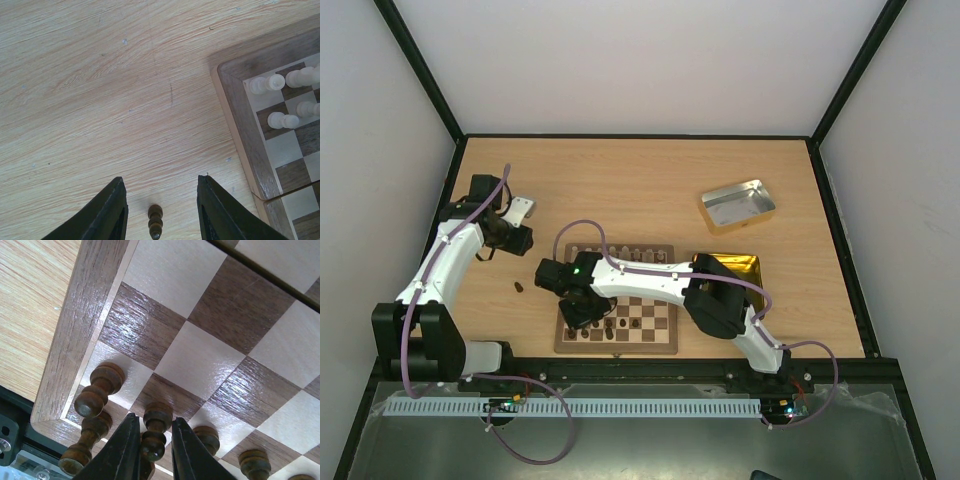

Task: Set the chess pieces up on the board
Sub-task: Adjust the chess piece on the chessboard.

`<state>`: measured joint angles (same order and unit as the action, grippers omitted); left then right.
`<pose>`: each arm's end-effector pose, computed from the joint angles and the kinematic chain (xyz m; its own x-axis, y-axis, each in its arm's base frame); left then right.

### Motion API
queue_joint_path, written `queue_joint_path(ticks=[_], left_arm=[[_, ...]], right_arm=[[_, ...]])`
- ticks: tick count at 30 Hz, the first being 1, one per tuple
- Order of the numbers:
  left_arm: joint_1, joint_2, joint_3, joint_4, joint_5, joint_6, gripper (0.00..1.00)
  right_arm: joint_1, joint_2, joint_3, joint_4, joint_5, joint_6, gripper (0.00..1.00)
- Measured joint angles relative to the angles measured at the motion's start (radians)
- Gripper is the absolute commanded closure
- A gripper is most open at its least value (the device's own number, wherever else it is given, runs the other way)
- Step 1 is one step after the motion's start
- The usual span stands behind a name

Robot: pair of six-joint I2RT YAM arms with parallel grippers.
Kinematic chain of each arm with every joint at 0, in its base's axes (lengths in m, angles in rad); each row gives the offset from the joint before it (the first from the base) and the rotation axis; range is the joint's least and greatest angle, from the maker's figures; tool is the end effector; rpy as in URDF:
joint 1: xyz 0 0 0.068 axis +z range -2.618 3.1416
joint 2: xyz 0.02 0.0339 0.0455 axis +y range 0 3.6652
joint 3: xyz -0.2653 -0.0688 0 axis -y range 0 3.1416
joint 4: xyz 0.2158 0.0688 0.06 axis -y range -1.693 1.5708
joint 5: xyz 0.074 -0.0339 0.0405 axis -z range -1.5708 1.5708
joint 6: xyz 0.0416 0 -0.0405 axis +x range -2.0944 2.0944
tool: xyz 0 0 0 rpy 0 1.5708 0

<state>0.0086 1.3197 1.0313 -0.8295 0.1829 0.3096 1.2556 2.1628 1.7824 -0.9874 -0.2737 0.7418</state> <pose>0.2284 -0.0056 0.2633 -0.8347 0.2924 -0.4666 0.3417 0.9395 -0.0225 0.1176 0.3968 0.1975 -0.8537 -0.5199 0.0302 -0.4822 0.8110 0.3314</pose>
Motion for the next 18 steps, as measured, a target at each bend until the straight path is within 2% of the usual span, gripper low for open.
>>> queue_joint_path(ticks=[18], left_arm=[[-0.004, 0.002, 0.0, 0.0, 0.0, 0.001, 0.6]], right_arm=[[-0.013, 0.0, -0.003, 0.002, 0.0, 0.0, 0.83]])
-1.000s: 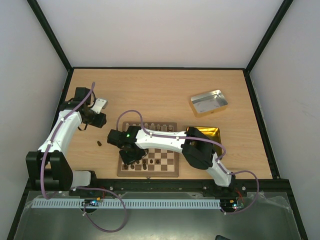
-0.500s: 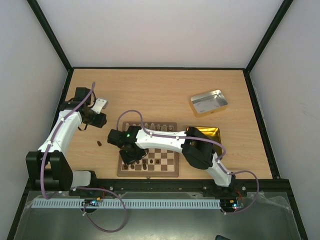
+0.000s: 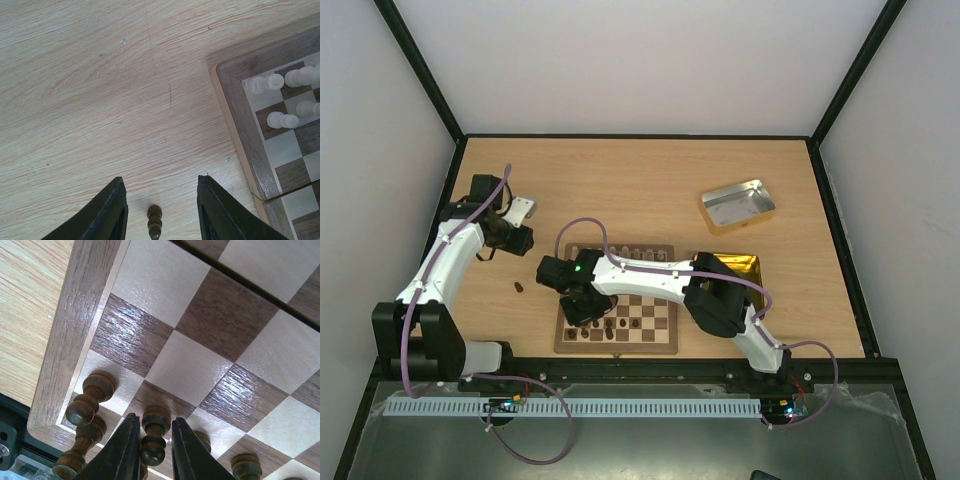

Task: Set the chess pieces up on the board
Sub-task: Adjust the chess piece on the chessboard.

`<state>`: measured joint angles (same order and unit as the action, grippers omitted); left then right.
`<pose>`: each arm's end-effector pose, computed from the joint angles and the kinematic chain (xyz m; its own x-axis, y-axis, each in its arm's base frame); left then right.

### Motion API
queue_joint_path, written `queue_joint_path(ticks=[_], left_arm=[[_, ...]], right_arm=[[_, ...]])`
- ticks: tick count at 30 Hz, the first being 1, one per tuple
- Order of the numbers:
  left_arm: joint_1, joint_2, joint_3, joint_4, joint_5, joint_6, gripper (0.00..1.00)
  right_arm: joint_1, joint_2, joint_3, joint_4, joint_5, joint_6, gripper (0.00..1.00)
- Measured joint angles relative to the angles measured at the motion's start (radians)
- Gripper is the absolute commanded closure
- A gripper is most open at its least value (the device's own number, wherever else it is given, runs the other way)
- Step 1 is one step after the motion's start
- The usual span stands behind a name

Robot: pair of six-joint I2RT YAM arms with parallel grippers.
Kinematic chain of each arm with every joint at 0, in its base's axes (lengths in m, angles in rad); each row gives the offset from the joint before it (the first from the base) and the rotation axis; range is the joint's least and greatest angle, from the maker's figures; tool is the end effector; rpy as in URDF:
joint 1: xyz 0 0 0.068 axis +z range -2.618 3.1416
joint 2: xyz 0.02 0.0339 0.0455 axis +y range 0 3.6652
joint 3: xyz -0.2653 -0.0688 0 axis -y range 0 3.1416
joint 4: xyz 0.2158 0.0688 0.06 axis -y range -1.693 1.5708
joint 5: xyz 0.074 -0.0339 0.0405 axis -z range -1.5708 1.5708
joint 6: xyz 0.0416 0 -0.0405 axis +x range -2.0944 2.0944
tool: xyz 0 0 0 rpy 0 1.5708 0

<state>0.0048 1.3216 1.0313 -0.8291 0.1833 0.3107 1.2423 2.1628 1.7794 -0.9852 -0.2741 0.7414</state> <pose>0.2287 -0.0065 0.2629 -0.8339 0.2966 -0.4655 0.3463 0.9378 -0.0228 0.1228 0.3950 0.1968 -0.8603 -0.5089 0.0310 -0.4715 0.8173 0.3312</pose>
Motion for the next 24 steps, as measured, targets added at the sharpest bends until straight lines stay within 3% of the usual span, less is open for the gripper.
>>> queue_joint_path(ticks=[9, 24], left_arm=[[0.0, 0.0, 0.0, 0.0, 0.003, 0.001, 0.6], [-0.005, 0.0, 0.0, -0.004, 0.019, 0.004, 0.6]], right_arm=[[-0.002, 0.0, 0.0, 0.0, -0.006, -0.001, 0.73], [-0.002, 0.0, 0.0, 0.002, -0.002, 0.0, 0.72]])
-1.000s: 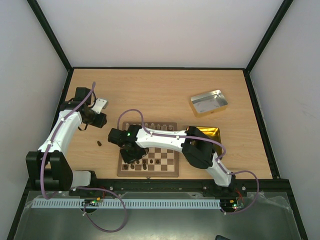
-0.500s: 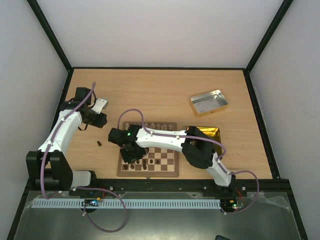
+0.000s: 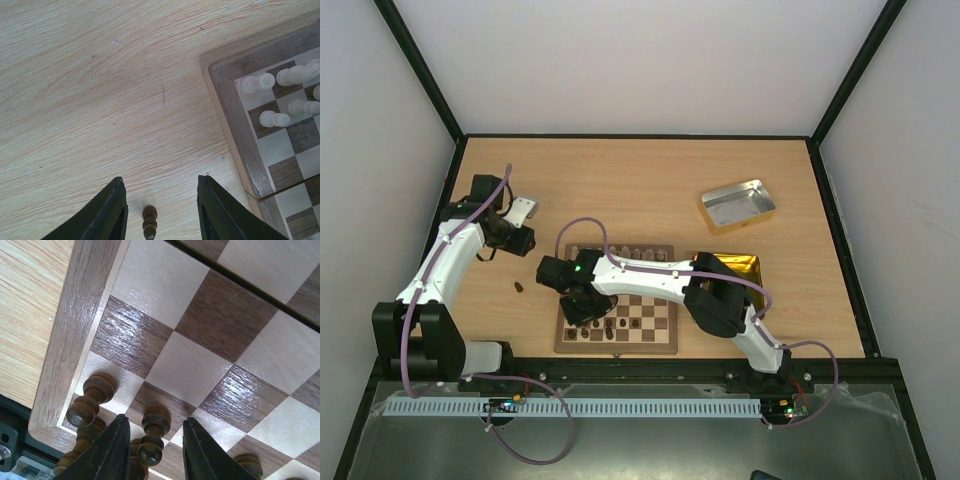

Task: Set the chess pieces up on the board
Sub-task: Adjust the chess piece on the chessboard.

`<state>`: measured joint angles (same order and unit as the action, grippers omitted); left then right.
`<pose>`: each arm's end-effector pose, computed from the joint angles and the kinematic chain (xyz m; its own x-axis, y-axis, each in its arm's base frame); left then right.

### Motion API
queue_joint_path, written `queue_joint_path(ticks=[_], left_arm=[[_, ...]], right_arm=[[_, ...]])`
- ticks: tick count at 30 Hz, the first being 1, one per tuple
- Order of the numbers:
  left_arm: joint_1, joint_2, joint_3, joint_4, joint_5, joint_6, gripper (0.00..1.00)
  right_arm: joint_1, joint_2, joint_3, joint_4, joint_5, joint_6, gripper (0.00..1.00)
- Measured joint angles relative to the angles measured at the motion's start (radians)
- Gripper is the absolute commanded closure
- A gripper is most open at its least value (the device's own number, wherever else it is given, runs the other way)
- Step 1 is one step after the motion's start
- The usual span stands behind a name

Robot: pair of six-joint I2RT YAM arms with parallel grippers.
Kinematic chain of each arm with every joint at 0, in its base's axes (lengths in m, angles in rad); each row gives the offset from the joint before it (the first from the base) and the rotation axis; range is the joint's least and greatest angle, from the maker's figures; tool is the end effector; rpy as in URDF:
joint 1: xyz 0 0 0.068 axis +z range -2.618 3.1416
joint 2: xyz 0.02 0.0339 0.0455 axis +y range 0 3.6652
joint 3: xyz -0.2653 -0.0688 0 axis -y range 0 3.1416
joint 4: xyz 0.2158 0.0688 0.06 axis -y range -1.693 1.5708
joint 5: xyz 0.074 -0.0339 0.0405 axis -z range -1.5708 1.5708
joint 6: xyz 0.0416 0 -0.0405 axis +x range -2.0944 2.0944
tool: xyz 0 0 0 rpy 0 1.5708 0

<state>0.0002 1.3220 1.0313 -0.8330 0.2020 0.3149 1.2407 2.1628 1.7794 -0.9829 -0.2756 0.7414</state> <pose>0.2282 -0.0083 0.2628 -0.8306 0.3033 -0.4671 0.3616 0.9316 -0.0381 0.1234 0.3951 0.1969 -0.8609 -0.5078 0.0302 -0.4703 0.8170 0.3337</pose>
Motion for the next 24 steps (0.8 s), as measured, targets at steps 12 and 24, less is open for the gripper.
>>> queue_joint_path(ticks=[12, 24], left_arm=[[-0.002, 0.0, 0.0, -0.007, 0.001, 0.007, 0.6], [-0.006, 0.0, 0.0, -0.013, 0.008, 0.01, 0.6]], right_arm=[[-0.029, 0.0, 0.0, 0.0, 0.035, 0.019, 0.68], [-0.043, -0.009, 0.007, 0.001, 0.047, 0.03, 0.72]])
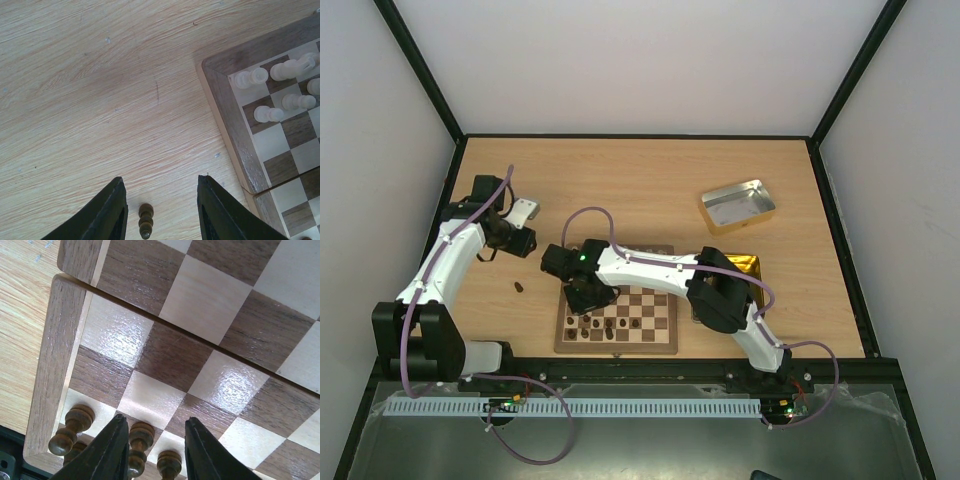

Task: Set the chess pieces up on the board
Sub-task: Adjust the chess piece on the chessboard.

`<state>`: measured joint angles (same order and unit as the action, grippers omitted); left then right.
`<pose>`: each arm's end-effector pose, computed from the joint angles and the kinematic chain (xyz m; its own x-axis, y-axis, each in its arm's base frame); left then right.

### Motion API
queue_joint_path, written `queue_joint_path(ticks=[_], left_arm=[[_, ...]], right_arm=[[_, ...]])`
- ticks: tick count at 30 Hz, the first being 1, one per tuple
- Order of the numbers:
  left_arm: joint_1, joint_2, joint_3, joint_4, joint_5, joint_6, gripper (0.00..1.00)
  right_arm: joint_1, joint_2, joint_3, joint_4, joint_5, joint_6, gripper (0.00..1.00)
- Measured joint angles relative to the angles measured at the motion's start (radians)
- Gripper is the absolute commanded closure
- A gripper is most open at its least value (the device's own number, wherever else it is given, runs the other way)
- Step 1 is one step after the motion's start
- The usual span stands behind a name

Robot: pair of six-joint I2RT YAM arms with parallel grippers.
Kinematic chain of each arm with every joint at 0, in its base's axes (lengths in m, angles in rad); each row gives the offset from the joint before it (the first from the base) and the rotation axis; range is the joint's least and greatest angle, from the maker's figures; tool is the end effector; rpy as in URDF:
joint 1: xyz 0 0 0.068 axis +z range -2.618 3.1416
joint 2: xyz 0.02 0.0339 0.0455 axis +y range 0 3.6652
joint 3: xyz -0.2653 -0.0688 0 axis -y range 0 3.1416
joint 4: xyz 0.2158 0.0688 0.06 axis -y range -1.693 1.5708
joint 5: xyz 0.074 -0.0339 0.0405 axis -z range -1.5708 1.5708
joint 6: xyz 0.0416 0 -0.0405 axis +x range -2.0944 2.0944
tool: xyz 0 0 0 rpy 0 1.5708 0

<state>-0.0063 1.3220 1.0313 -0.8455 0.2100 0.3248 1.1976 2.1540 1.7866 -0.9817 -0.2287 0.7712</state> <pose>0.2268 -0.0101 0.2622 -0.8296 0.3173 -0.4594 0.3785 0.9245 -0.0448 0.1422 0.3892 0.2017 -0.8998 -0.4362 -0.0035 -0.4155 0.8545 0.3118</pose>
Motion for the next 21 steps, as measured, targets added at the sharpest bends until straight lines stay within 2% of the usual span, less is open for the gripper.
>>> queue_joint_path(ticks=[6, 21], left_arm=[[-0.002, 0.0, 0.0, -0.002, 0.0, 0.0, 0.6], [-0.002, 0.0, 0.0, -0.002, 0.0, 0.005, 0.6]], right_arm=[[0.0, 0.0, 0.0, 0.0, -0.006, 0.0, 0.81], [-0.007, 0.0, -0.015, 0.001, -0.017, 0.007, 0.88]])
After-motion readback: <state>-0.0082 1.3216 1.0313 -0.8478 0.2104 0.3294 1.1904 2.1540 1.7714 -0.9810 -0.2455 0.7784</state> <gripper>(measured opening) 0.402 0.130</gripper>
